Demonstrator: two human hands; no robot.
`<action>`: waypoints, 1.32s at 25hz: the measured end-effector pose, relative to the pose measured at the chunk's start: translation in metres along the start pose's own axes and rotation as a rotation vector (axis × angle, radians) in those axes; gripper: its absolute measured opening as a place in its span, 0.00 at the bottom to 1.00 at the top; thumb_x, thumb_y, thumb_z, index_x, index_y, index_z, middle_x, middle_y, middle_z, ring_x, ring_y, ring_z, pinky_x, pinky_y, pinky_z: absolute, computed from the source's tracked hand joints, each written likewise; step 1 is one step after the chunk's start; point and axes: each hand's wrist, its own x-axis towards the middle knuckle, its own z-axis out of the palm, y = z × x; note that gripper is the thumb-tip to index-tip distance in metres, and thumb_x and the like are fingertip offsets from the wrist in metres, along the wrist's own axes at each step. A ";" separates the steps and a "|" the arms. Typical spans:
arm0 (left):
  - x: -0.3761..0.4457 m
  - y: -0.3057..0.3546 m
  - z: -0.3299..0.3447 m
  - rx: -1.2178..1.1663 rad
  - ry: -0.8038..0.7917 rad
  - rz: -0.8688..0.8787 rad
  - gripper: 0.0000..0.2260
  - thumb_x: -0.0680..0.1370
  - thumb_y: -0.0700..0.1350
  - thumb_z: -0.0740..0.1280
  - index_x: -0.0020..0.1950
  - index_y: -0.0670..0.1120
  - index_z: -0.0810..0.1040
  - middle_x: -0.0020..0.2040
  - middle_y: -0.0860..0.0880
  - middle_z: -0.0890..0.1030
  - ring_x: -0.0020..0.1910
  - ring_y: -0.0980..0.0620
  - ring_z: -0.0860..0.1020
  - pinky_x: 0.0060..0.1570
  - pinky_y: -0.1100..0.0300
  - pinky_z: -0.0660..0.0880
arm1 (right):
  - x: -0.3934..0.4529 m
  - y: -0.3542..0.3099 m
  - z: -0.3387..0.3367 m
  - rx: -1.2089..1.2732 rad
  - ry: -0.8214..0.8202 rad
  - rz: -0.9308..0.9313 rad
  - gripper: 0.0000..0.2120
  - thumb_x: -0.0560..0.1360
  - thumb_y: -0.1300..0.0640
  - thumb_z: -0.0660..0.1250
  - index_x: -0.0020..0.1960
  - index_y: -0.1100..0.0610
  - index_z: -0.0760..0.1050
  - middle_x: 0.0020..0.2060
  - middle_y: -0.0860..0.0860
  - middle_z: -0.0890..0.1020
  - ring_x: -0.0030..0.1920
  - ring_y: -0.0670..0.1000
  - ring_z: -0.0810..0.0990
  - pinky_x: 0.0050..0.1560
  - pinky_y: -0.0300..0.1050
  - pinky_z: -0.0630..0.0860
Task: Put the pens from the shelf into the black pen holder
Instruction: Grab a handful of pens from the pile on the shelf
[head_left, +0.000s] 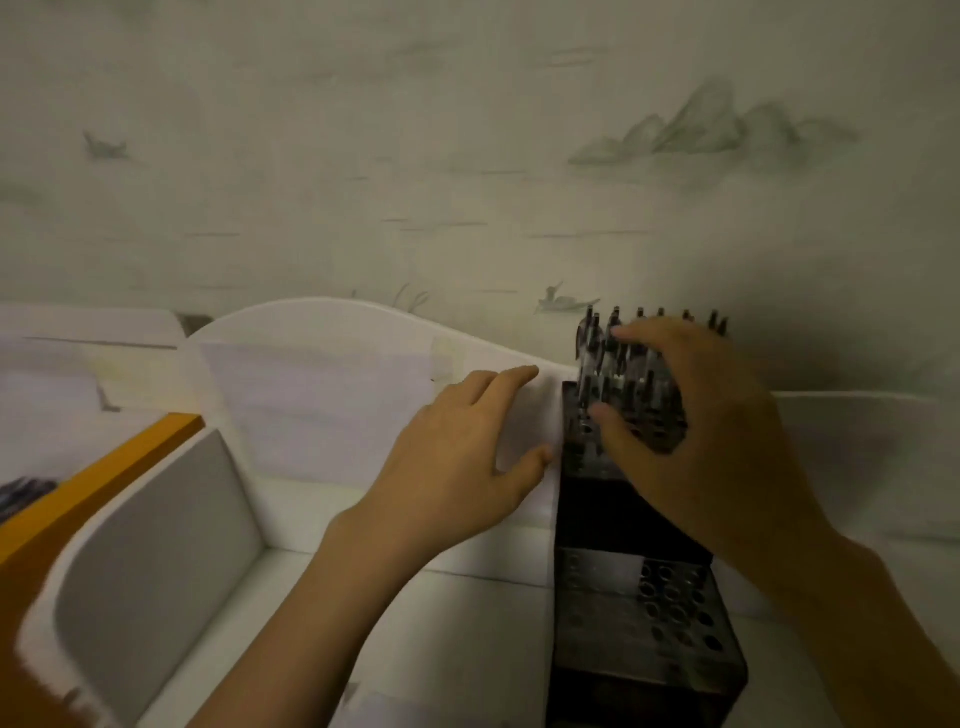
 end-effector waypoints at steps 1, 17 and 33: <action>-0.008 -0.004 -0.002 0.023 0.003 -0.026 0.30 0.76 0.61 0.63 0.76 0.58 0.57 0.72 0.58 0.66 0.68 0.55 0.68 0.63 0.56 0.72 | -0.003 -0.007 0.010 0.041 -0.064 -0.062 0.24 0.72 0.49 0.70 0.65 0.57 0.72 0.62 0.53 0.76 0.63 0.51 0.72 0.65 0.36 0.67; -0.206 -0.130 -0.136 0.263 0.012 -0.421 0.33 0.76 0.61 0.62 0.77 0.59 0.50 0.76 0.57 0.60 0.73 0.54 0.61 0.70 0.52 0.66 | -0.041 -0.212 0.164 0.253 -0.604 -0.149 0.35 0.73 0.35 0.61 0.75 0.44 0.55 0.72 0.42 0.64 0.71 0.43 0.63 0.67 0.39 0.66; -0.364 -0.413 -0.310 0.203 -0.045 -0.431 0.33 0.76 0.59 0.64 0.77 0.57 0.52 0.74 0.54 0.64 0.70 0.53 0.65 0.67 0.53 0.69 | -0.017 -0.519 0.369 0.207 -0.571 -0.140 0.32 0.76 0.40 0.60 0.76 0.48 0.56 0.71 0.44 0.65 0.70 0.45 0.62 0.66 0.39 0.64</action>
